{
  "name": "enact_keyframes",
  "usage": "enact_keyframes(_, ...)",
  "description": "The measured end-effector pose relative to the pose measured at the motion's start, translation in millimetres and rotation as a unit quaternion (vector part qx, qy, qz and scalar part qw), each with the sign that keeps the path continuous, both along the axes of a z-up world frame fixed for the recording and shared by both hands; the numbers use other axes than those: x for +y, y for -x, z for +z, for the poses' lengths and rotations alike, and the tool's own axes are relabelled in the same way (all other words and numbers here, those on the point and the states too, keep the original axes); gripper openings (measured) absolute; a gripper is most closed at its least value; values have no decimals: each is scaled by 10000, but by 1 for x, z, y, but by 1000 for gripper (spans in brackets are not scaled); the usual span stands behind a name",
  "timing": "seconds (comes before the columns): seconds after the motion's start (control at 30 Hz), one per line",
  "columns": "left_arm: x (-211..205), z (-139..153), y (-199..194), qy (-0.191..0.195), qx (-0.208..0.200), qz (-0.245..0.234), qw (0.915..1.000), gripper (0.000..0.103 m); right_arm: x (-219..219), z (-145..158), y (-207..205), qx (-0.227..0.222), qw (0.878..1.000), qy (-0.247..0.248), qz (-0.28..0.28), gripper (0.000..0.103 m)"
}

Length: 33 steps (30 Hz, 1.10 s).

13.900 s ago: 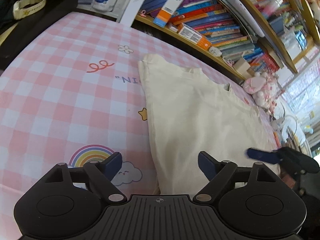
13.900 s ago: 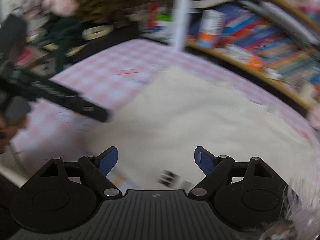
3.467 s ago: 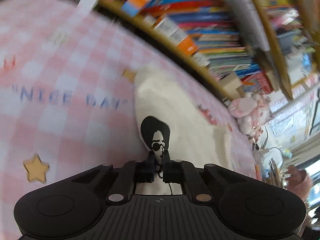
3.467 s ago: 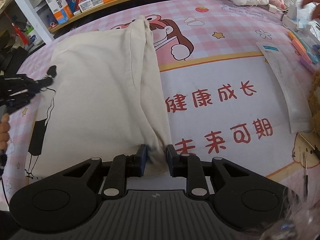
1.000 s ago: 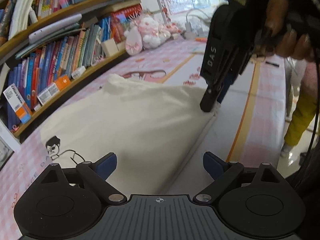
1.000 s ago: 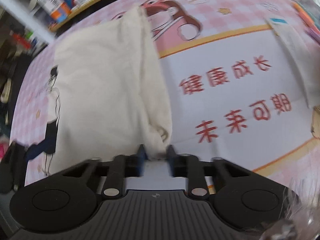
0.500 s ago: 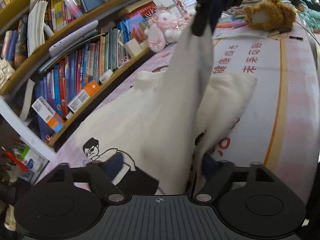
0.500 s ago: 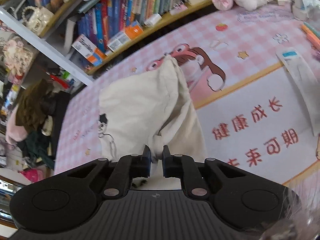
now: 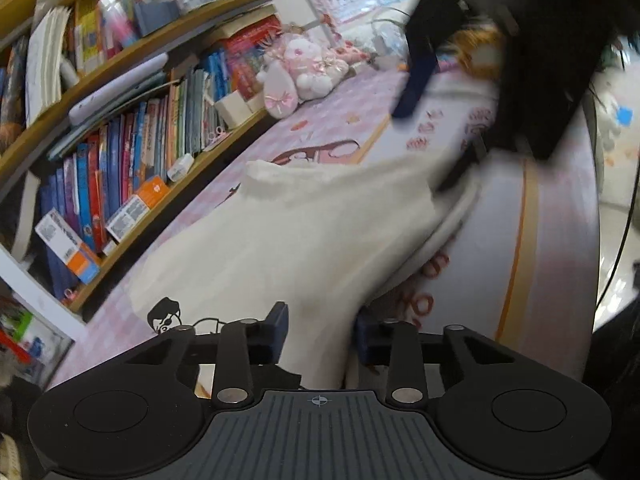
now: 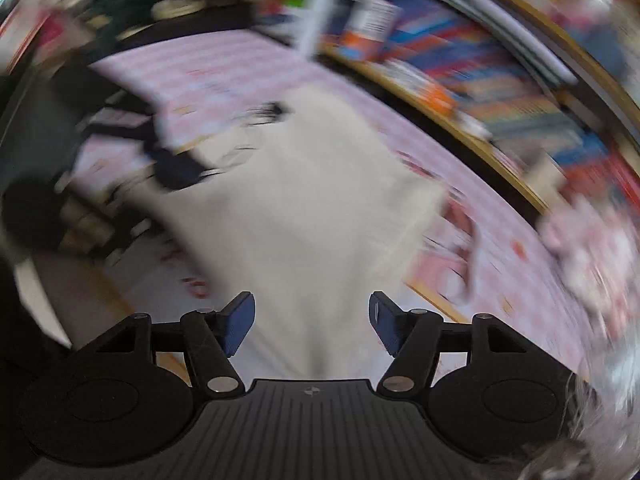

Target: Fold clothes

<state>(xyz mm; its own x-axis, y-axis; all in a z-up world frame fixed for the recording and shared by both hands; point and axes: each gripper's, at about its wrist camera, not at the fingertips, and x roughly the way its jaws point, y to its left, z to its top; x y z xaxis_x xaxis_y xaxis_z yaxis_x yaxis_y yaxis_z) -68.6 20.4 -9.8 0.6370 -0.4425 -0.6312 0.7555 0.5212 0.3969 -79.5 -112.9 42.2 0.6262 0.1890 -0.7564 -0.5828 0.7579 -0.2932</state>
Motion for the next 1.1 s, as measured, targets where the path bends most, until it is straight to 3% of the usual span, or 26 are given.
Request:
enact_keyframes(0.17, 3, 11, -18, 297, 360, 211, 9987, 32, 32, -29, -4, -205, 9973, 373, 601, 56)
enact_keyframes(0.2, 3, 11, -19, 289, 367, 226, 9987, 34, 37, -36, -6, -284, 9958, 563, 670, 41)
enact_keyframes(0.23, 3, 10, -18, 253, 360, 233, 9988, 35, 39, -43, -9, -358, 9935, 809, 716, 8)
enact_keyframes(0.27, 3, 8, -16, 179, 344, 222, 9990, 37, 40, -46, -11, -381, 9913, 998, 766, 6)
enact_keyframes(0.53, 5, -13, 4, -557, 74, 21, 9984, 36, 38, -9, -20, -629, 9912, 840, 806, 6)
enact_keyframes(0.6, 8, -12, 3, -616, -29, 32, 9981, 20, 38, -9, -20, -611, 9908, 866, 841, 6)
enact_keyframes(0.7, 14, -3, 0, -623, -218, 19, 9978, 7, 36, -13, -17, -564, 9899, 936, 905, 6)
enact_keyframes(0.77, 17, 4, -2, -637, -329, -68, 9974, 6, 36, -20, -14, -576, 9880, 1062, 961, 13)
enact_keyframes(0.83, 17, 8, -1, -715, -377, -200, 9965, 6, 34, -30, -12, -602, 9846, 1252, 1058, 26)
enact_keyframes(1.1, 20, 11, 0, -911, -225, -505, 9943, 6, 9, -65, 3, -639, 9617, 2229, 1461, 25)
